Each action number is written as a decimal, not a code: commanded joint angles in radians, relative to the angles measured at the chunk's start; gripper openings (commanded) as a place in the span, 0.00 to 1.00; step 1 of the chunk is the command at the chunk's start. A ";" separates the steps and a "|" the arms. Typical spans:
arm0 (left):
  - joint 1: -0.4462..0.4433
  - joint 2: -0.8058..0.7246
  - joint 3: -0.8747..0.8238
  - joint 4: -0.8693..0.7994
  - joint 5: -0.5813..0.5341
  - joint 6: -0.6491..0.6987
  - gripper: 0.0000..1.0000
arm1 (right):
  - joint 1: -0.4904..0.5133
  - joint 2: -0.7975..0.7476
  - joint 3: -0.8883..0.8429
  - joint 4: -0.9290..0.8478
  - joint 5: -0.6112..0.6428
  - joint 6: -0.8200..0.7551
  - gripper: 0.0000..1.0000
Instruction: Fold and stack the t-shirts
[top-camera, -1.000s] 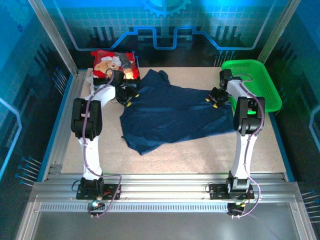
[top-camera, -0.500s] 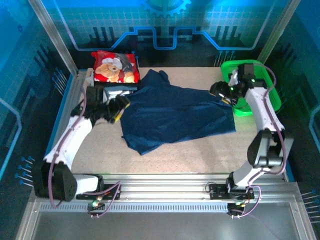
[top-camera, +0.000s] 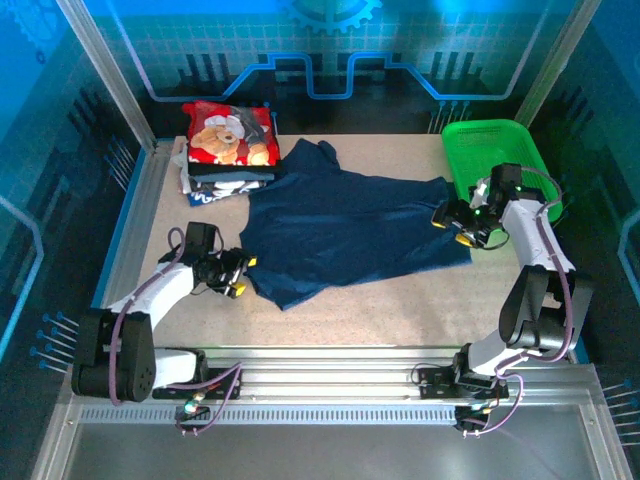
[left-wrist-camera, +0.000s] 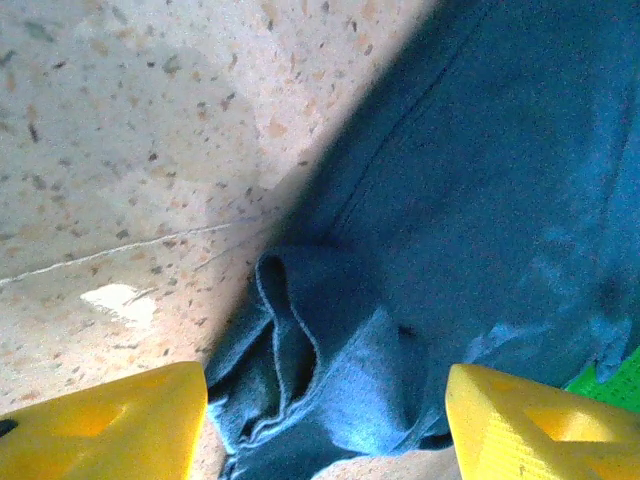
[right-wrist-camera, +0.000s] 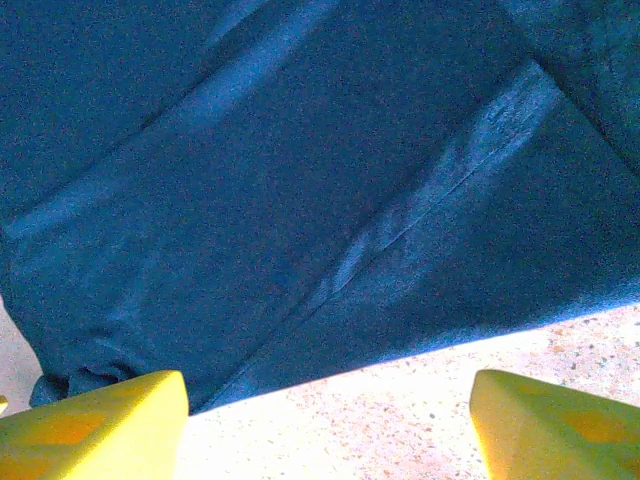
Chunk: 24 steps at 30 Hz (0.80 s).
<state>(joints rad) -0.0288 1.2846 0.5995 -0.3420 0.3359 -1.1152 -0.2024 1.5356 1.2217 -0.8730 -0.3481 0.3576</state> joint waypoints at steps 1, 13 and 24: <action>0.010 0.043 -0.009 0.077 -0.016 -0.041 0.64 | -0.002 -0.015 -0.014 0.004 -0.025 -0.027 0.76; 0.010 0.134 0.032 0.135 -0.048 -0.034 0.39 | -0.056 -0.012 -0.049 0.016 -0.019 -0.041 0.75; 0.010 0.045 0.073 0.078 -0.032 0.031 0.00 | -0.084 0.068 -0.075 0.077 0.049 0.003 0.75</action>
<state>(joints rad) -0.0277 1.3911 0.6235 -0.2134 0.2951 -1.1339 -0.2726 1.5681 1.1564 -0.8307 -0.3145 0.3431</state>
